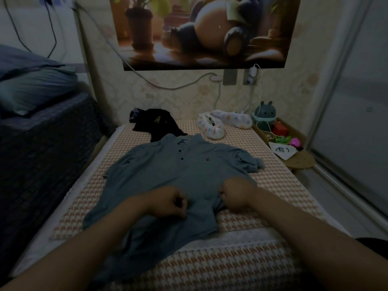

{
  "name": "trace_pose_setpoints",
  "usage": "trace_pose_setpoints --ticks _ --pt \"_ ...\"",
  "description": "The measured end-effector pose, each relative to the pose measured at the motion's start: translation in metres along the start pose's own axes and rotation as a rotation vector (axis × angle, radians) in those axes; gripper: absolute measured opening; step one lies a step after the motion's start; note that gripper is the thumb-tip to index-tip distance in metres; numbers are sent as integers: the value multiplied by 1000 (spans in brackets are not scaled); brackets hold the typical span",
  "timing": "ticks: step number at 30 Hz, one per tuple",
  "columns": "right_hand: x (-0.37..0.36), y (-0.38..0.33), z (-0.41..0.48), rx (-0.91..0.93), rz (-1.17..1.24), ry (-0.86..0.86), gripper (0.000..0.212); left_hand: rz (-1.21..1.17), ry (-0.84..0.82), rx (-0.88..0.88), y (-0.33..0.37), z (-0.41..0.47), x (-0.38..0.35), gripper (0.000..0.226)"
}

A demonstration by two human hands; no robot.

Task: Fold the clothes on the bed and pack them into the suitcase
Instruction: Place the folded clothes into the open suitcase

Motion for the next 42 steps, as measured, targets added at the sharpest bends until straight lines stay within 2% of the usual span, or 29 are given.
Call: trace_pose_setpoints --ticks 3,4,6,7,9,10,11,13,15,17,18,21,22,23,25,27,29,31,32,34,36,37,39,41,42 --pt "-1 40 -5 -135 -312 -204 30 -186 -18 -10 2 -2 3 5" --pt "-2 49 -7 -147 -382 -218 28 -180 -4 9 1 -1 0 8" --pt "-2 48 -2 -95 -334 -90 19 -87 2 51 -3 3 -8 10" --pt "-4 41 0 -31 -259 -27 31 -50 -29 71 -5 3 -14 15" --pt "-18 17 -2 112 -117 -79 71 -1 -125 99 -2 -1 -27 40" --pt "-23 6 -4 160 -62 -102 78 50 -147 88 -1 -2 -30 52" --pt "-24 -4 -5 191 16 -98 75 103 -144 69 3 -3 -30 59" --pt "-15 -12 -2 213 240 -16 52 132 -106 69 6 -5 -28 66" --pt "11 -10 2 170 491 144 34 82 -54 119 4 -7 -21 80" --pt "45 -6 2 113 702 304 29 14 -21 186 2 -7 -11 96" --pt "58 -2 5 65 754 357 30 27 -4 213 -1 -5 -3 91" --pt "70 20 32 -128 818 367 26 243 45 296 -22 3 40 33" --pt "69 30 43 -201 843 357 25 295 54 319 -33 5 55 23" --pt "65 40 56 -285 841 345 25 311 85 342 -45 8 70 22" --pt "59 54 80 -419 759 285 29 341 289 385 -66 17 111 24" --pt "62 66 101 -500 655 297 33 344 644 452 -79 22 152 28" --pt "64 87 118 -610 706 392 34 139 933 442 -82 27 176 27" --pt "62 109 122 -739 714 523 42 -148 1049 322 -83 41 180 38" --pt "59 112 124 -759 608 543 48 -224 1035 251 -82 50 176 42" --pt "58 106 131 -673 196 564 51 -205 874 151 -79 73 153 39" --pt "57 76 143 -383 -62 586 41 -94 622 73 -76 90 115 36" --pt "53 55 149 -199 -66 549 34 -34 498 49 -76 93 96 33" --pt "40 18 150 62 140 355 27 81 239 55 -80 90 57 34" --pt "16 -10 144 153 274 71 40 240 56 70 -91 82 31 61" --pt "3 -17 140 153 234 -48 54 310 29 88 -99 78 29 71"
Point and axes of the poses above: each hand's wrist, its own z-axis towards the middle knuckle, its own x-axis out of the back of the hand, y = z × x, the point moved 9 cm from there along z, towards the middle knuckle, and after that the axes turned 4 degrees about y, right-handed, at the moved point
